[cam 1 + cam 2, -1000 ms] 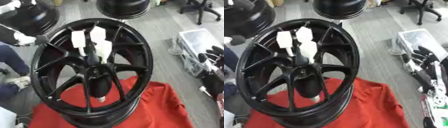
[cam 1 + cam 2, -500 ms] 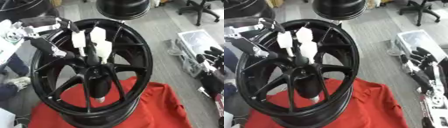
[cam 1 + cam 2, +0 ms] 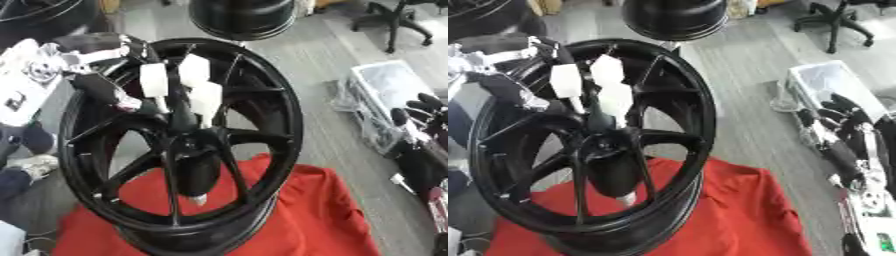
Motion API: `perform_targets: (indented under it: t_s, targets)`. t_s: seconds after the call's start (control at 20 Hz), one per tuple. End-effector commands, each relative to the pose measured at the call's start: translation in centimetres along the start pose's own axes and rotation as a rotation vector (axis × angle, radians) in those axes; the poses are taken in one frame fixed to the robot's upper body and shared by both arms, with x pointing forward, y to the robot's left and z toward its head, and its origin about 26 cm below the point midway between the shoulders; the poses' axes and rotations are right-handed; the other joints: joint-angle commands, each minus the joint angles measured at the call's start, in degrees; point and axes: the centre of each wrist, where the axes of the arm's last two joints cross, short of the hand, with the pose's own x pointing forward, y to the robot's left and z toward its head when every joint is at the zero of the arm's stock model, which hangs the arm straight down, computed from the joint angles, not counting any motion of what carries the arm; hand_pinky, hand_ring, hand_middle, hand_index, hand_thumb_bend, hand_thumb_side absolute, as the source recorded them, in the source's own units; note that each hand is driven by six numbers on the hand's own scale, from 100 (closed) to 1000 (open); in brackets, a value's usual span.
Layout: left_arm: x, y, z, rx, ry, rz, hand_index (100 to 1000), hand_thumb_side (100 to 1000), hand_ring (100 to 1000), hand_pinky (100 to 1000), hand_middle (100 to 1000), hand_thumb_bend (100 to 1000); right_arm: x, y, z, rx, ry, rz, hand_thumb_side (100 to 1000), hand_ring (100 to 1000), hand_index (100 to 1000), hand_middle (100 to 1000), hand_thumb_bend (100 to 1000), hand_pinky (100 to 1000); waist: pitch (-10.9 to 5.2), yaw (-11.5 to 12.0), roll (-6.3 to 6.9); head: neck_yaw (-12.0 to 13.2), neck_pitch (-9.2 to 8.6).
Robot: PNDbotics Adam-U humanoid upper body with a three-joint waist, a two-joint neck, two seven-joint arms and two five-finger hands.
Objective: Pull the pin out of the wheel hub.
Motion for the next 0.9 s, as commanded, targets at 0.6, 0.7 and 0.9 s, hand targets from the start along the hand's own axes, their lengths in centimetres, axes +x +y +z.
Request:
perform_targets:
  t_s: [0.6, 0.7, 0.9]
  targets:
    - [-0.6, 1.0, 0.4, 0.105, 0.009, 0.126, 487, 442, 687, 626, 488, 194, 0.5, -0.3, -0.3, 0.004, -0.02, 0.009, 373, 791, 830, 728, 576, 818, -0.84, -0.2, -0.27, -0.2, -0.66]
    - [-0.6, 1.2, 0.5, 0.138, 0.008, 0.159, 470, 442, 681, 620, 476, 190, 0.5, -0.3, -0.3, 0.004, -0.019, 0.009, 373, 791, 830, 728, 576, 818, -0.84, -0.2, -0.28, -0.2, -0.63]
    - [-0.3, 2.6, 1.0, 0.184, -0.016, 0.194, 458, 607, 682, 619, 472, 100, 0.4, -0.3, -0.3, 0.003, -0.017, 0.01, 377, 791, 831, 728, 575, 818, -0.88, -0.1, -0.32, -0.3, -0.69]
